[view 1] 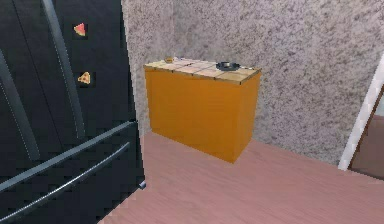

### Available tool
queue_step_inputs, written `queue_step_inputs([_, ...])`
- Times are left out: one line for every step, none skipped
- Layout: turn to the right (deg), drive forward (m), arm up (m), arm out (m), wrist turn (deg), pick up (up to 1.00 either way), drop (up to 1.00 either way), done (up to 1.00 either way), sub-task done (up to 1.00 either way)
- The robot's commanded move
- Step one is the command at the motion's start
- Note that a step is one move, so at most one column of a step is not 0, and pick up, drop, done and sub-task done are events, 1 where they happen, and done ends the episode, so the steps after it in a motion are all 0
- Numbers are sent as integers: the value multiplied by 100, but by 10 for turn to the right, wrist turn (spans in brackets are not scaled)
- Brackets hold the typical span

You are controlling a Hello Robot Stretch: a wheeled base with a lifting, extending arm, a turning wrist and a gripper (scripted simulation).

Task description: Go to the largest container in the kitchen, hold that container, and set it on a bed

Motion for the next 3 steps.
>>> queue_step_inputs([0,0,-20,0,0,0,0,0,0])
queue_step_inputs([0,0,0,0,0,100,0,0,0])
queue_step_inputs([0,0,10,0,0,0,0,0,0])
